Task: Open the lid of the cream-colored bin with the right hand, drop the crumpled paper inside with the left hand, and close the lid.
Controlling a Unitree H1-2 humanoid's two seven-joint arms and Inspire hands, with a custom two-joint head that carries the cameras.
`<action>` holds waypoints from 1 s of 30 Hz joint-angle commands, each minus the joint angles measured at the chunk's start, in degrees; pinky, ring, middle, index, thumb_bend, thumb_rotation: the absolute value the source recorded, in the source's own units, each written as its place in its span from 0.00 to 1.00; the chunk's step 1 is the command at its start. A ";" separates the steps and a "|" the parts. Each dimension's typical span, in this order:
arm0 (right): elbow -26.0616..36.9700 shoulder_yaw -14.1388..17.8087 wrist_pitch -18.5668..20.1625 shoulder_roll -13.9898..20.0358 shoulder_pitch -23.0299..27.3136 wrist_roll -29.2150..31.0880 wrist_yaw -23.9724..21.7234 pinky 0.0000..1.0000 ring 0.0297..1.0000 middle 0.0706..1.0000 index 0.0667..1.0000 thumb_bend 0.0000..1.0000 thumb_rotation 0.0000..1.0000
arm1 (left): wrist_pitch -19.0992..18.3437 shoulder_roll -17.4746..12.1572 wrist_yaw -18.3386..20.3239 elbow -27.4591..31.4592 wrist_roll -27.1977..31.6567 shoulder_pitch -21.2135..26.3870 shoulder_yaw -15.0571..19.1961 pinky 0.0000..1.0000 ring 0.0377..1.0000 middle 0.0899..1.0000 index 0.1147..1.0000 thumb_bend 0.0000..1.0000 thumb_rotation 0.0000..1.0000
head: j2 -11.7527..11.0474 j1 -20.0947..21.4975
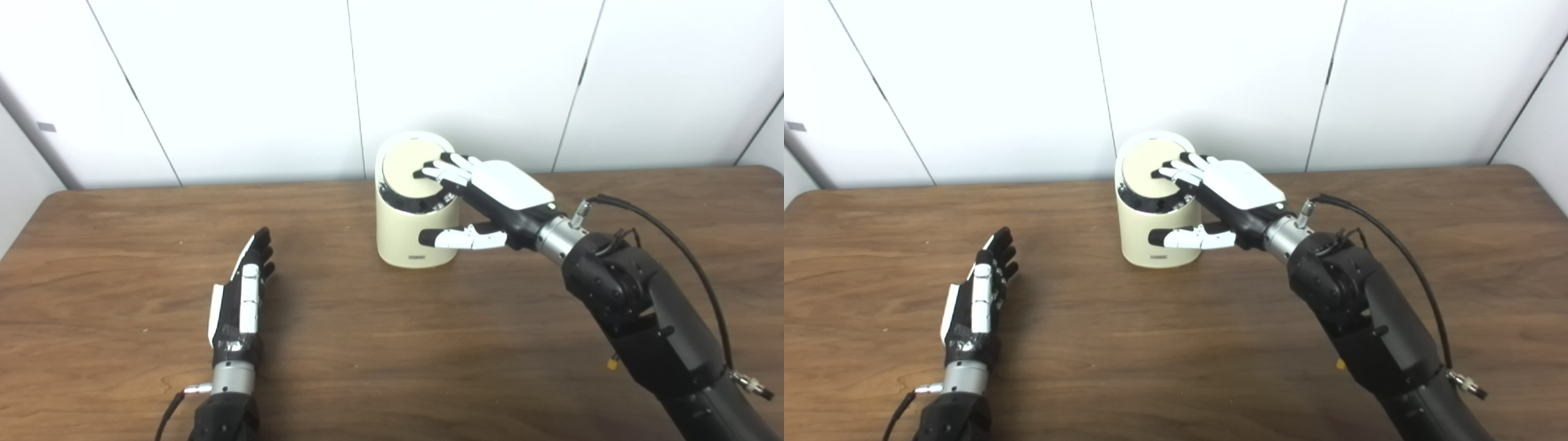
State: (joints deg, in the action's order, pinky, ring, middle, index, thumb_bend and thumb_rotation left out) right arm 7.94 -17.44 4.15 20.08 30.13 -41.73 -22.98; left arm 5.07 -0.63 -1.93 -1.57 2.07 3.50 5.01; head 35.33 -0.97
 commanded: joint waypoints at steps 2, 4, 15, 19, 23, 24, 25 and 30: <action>1.68 2.01 -0.68 0.16 1.69 0.71 2.50 1.00 1.00 0.96 0.94 0.55 0.98 | 0.39 1.14 -0.19 -0.99 0.17 -1.48 -0.61 0.96 0.96 0.96 0.94 0.52 1.00 | 0.07 -0.07; 1.56 2.53 -1.29 0.15 1.51 0.75 3.59 1.00 1.00 0.96 0.95 0.54 0.98 | 0.27 1.07 -0.22 -0.98 0.12 -1.50 -0.56 0.95 0.96 0.96 0.94 0.51 1.00 | 0.09 -0.08; 2.92 6.47 -0.01 0.94 -1.23 1.25 5.86 1.00 1.00 1.00 1.00 0.54 1.00 | 1.28 0.45 -0.07 -1.61 -0.10 -1.46 -0.40 0.94 0.96 0.95 0.93 0.49 1.00 | 0.22 0.15; 3.45 8.63 0.20 0.74 -3.63 2.85 6.84 1.00 1.00 1.00 1.00 0.53 1.00 | 1.21 0.35 -0.10 -1.46 0.05 -1.56 -0.21 0.94 0.95 0.95 0.94 0.51 0.99 | 0.38 0.40; 3.79 11.95 2.39 -0.80 -6.14 9.61 6.17 0.97 1.00 1.00 1.00 0.51 1.00 | 1.49 0.27 -0.13 -1.10 0.23 -1.65 0.04 0.93 0.95 0.94 0.93 0.50 0.98 | 0.61 0.85; 3.84 12.49 2.86 -1.02 -6.61 11.10 5.98 0.97 1.00 1.00 1.00 0.51 1.00 | 1.42 0.21 -0.07 -0.97 0.27 -1.69 0.07 0.93 0.95 0.95 0.94 0.50 0.99 | 0.61 0.85; 3.86 13.29 3.54 -1.36 -7.43 12.75 5.98 0.97 1.00 1.00 1.00 0.51 1.00 | 1.44 0.07 0.09 -0.89 0.39 -1.70 0.10 0.94 0.95 0.95 0.94 0.50 0.99 | 0.72 1.01; 4.22 15.22 6.24 -2.24 -10.52 15.85 7.32 0.99 1.00 1.00 1.00 0.55 1.00 | 1.11 -0.52 0.47 -0.64 0.18 -1.73 0.04 0.94 0.96 0.96 0.95 0.49 0.99 | 0.94 1.55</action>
State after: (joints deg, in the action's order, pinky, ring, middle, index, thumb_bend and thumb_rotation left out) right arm 9.88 -3.60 9.99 18.10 18.75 -26.93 -17.63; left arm 5.22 -0.99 -1.59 -1.40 2.26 3.33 5.24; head 36.21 0.53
